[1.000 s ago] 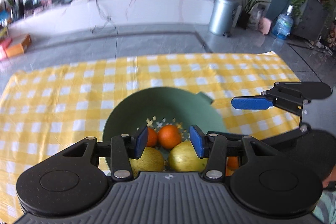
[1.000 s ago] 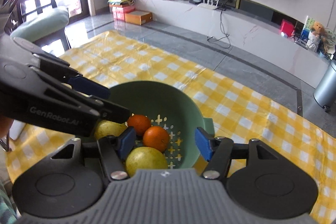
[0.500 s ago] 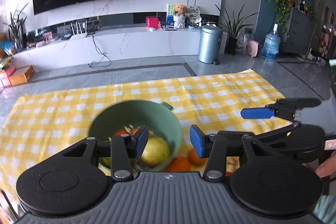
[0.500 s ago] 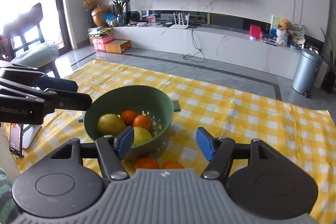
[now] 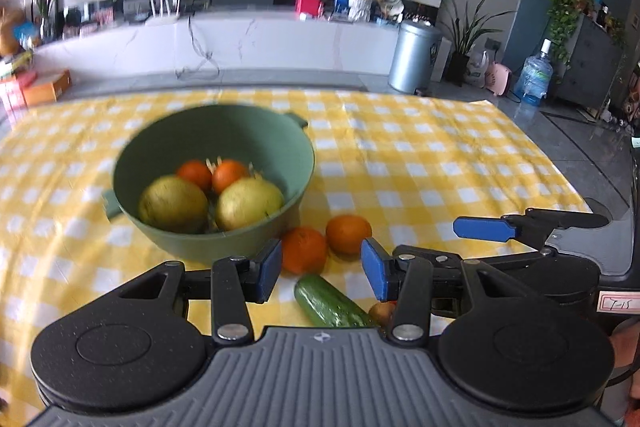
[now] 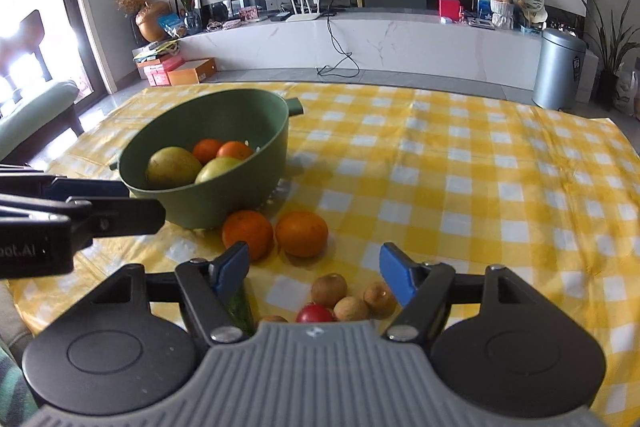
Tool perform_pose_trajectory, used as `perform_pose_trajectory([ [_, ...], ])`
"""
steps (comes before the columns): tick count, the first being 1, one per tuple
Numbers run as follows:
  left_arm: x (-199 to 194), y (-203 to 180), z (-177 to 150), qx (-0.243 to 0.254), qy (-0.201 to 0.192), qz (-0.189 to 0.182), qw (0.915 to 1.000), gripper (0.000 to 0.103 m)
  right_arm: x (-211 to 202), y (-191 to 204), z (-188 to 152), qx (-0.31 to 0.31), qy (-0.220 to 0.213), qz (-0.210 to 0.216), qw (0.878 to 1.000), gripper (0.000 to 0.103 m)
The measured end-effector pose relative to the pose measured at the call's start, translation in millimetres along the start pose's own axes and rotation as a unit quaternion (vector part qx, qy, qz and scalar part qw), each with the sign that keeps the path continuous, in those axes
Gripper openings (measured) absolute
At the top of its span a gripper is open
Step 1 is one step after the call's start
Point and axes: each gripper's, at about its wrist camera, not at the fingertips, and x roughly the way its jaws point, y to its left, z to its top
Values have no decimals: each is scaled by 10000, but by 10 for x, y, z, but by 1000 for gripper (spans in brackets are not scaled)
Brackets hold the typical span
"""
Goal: Organize fruits
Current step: 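Grasp an orange with the left tool while the right tool grasps another orange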
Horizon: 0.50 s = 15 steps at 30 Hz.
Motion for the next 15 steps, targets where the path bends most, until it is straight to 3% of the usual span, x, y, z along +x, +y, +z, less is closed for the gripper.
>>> perform_pose_trajectory([
  [7, 257, 178, -86, -748, 127, -224, 9969, 54, 250, -66, 25, -34, 97, -35, 9999, 67],
  [10, 330, 237, -118, -933, 98, -208, 9954, 54, 378, -53, 47, -169, 172, 87, 9997, 59],
  [15, 391, 320, -167, -1104, 57, -162, 9937, 54, 537, -29, 87, -236, 211, 310, 9990, 54],
])
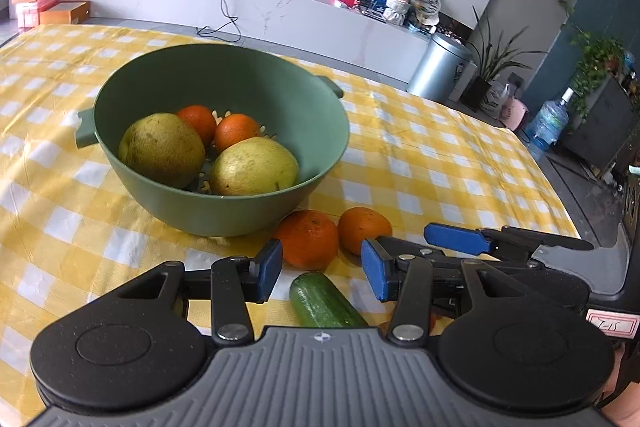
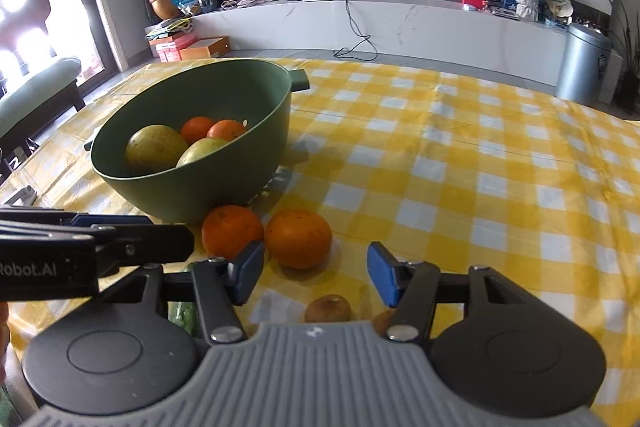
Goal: Organize fruits
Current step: 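Grasp an orange with the left tool while the right tool grasps another orange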
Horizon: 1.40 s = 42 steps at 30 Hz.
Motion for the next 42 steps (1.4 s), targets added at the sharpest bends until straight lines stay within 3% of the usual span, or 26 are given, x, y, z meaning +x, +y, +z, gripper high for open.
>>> perform_pose_trajectory([
  [16, 154, 89, -9, -367, 76, -68, 9993, 54, 325, -38, 35, 129, 281, 318, 9990, 48],
  [19, 194, 106, 14, -482, 105, -125, 9987, 54, 336, -63, 47, 245, 333, 400, 9983, 42],
  [27, 311, 54, 61, -678, 120, 8, 9976, 57, 268, -130, 54, 222, 472, -21, 9986, 42],
  [34, 430, -4, 78, -707, 188, 405, 9965, 57, 255, -223, 46, 467, 507, -18, 9976, 41],
  [39, 460, 4, 80, -753, 200, 392, 9962, 56, 245, -205, 49, 399, 537, -63, 9977, 41],
  [42, 480, -12, 74, -739, 178, 307, 9966, 47, 250, -183, 52, 340, 549, -96, 9979, 41],
])
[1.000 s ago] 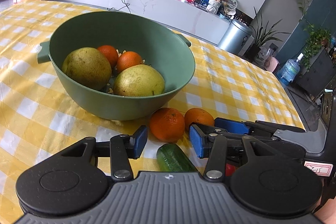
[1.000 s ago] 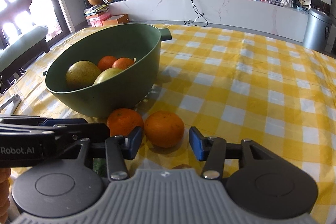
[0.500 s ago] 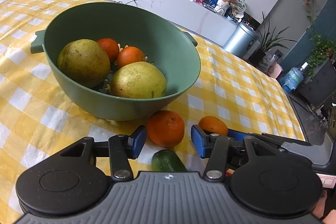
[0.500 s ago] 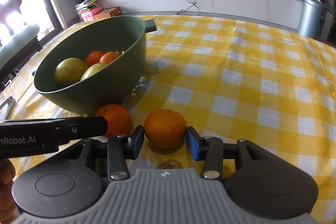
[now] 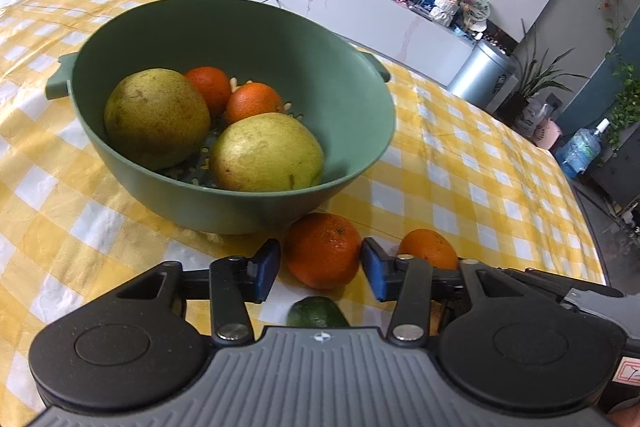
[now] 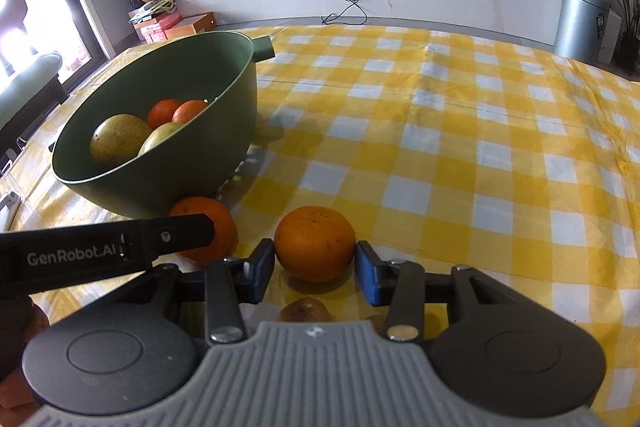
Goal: Organize fruits
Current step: 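Grasp an orange with the left tool while the right tool grasps another orange, then carry both held oranges over the green colander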
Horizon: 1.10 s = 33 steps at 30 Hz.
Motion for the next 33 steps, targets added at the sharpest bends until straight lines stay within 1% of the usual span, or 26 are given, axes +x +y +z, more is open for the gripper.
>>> perform_pose_trajectory([
  [7, -6, -46, -14, 71, -52, 51, 9999, 45, -8, 4, -8, -8, 21, -27, 10000, 41],
  [10, -37, -65, -20, 107, -71, 86, 9999, 44, -25, 5, -11, 1, 9, -102, 9999, 41],
  [17, -206, -110, -45, 128, -127, -40, 9998, 44, -130, -68, -30, 165, -57, -164, 9997, 41],
  [24, -509, -134, -21, 93, -236, -297, 9992, 44, -329, -48, -74, 124, -328, -225, 9991, 41],
  [30, -815, -152, 15, 183, -400, -476, 9979, 44, -539, 44, -108, 40, -688, -61, 9976, 41],
  [33, -959, -152, 58, 308, -532, -447, 9971, 44, -658, 139, -97, -144, -941, 31, 9955, 41],
])
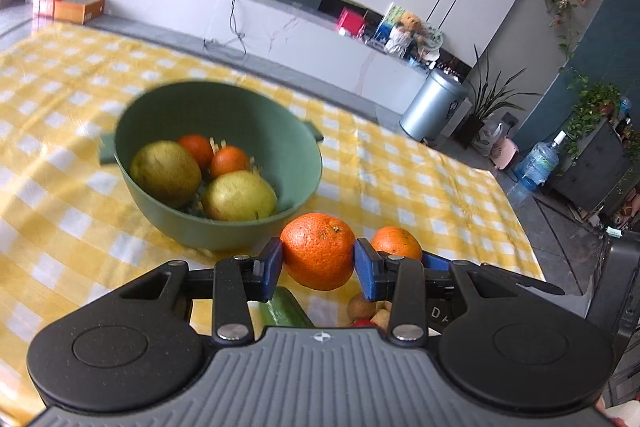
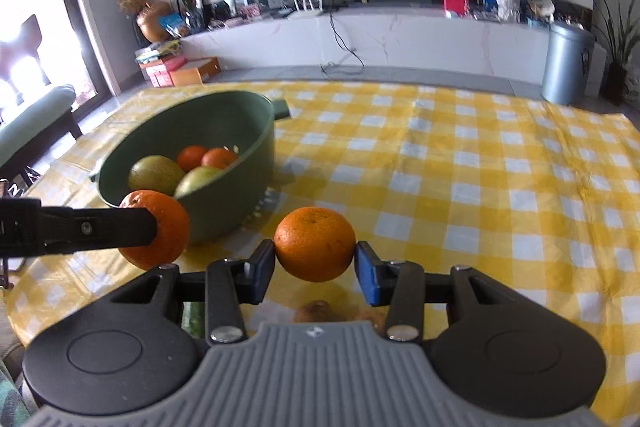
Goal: Organize fruits
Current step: 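Carry both held oranges over the green colander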
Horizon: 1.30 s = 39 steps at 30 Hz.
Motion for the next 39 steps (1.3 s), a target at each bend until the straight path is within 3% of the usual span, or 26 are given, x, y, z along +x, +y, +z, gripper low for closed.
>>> perform_pose_trajectory([
  [7, -185, 63, 144, 275, -101, 127, 9995, 44, -164, 257, 124, -362, -293, 279, 9985, 41],
  [16, -212, 237, 456, 506, -21, 371, 9980, 44, -116, 486, 405, -749, -99, 485, 9960, 41],
  [27, 85, 512, 643, 471, 574, 585, 9955, 44, 282, 800, 849, -1702, 507, 550, 9826, 41],
  [39, 465, 603, 632, 665, 1171, 703, 9884, 44, 754, 918, 943, -2172, 1271, 597, 9660, 41],
])
